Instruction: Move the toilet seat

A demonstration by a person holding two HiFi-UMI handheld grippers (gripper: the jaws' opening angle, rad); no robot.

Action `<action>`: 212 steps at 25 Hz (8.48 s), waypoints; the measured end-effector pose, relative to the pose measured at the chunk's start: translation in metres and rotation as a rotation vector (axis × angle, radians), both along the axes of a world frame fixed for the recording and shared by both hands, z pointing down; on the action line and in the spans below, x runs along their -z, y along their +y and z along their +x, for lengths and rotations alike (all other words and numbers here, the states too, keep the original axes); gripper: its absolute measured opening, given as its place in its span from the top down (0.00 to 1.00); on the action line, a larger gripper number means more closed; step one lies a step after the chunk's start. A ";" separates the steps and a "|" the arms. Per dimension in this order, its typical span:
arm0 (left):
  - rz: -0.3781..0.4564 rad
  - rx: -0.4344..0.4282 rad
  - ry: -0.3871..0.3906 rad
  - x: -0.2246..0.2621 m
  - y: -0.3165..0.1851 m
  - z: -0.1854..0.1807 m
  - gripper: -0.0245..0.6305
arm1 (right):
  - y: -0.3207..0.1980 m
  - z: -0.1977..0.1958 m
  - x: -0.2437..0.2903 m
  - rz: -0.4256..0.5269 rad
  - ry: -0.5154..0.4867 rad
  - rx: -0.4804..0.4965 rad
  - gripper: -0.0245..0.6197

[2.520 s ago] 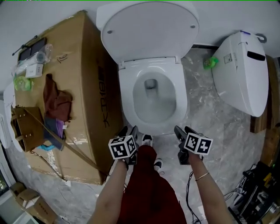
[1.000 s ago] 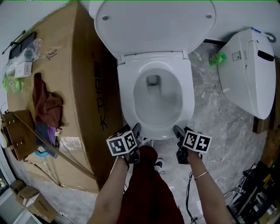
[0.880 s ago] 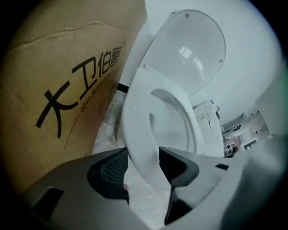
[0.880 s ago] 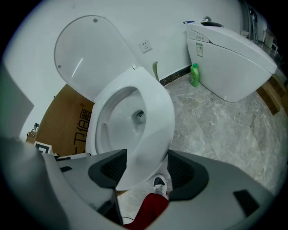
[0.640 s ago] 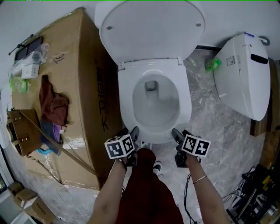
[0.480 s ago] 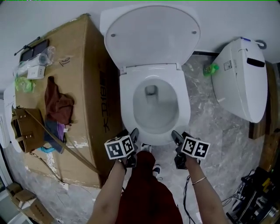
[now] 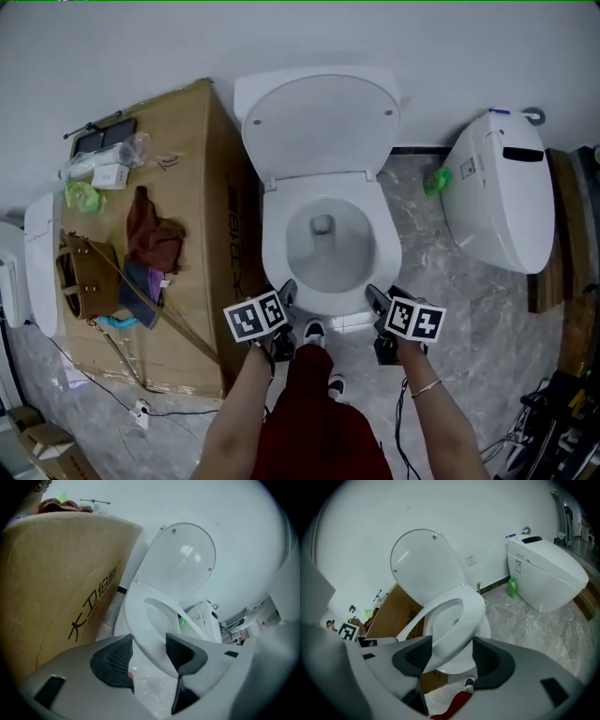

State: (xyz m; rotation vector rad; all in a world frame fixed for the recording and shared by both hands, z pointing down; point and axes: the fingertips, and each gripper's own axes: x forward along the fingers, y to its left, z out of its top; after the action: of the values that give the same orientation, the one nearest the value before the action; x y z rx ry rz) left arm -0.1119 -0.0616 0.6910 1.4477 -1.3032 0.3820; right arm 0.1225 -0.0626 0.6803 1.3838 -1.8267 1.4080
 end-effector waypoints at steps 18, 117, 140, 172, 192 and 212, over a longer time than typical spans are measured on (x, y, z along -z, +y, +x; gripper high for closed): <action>0.052 0.103 0.041 0.078 -0.046 -0.006 0.63 | -0.054 -0.006 0.088 0.143 -0.108 -0.077 0.54; 0.600 0.517 0.287 0.214 -0.314 -0.059 0.52 | -0.343 -0.053 0.217 0.499 -0.473 -0.311 0.53; 0.577 0.206 0.006 0.201 -0.290 -0.026 0.60 | -0.315 -0.062 0.188 0.485 -0.285 -0.115 0.54; 0.599 -0.204 -0.312 0.223 -0.127 0.026 0.90 | -0.126 -0.057 0.210 0.570 0.082 0.204 0.92; 0.700 -0.202 -0.337 0.276 -0.036 0.027 0.92 | -0.030 -0.027 0.266 0.699 0.106 0.183 0.94; 0.752 -0.184 -0.364 0.313 0.059 0.031 0.92 | 0.053 -0.023 0.306 0.775 0.122 0.220 0.94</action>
State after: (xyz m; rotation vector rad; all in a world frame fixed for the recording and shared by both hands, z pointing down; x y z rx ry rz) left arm -0.0804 -0.0024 0.3781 2.2115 -1.7141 0.2929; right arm 0.0993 -0.0097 0.3747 1.4817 -2.4685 0.4855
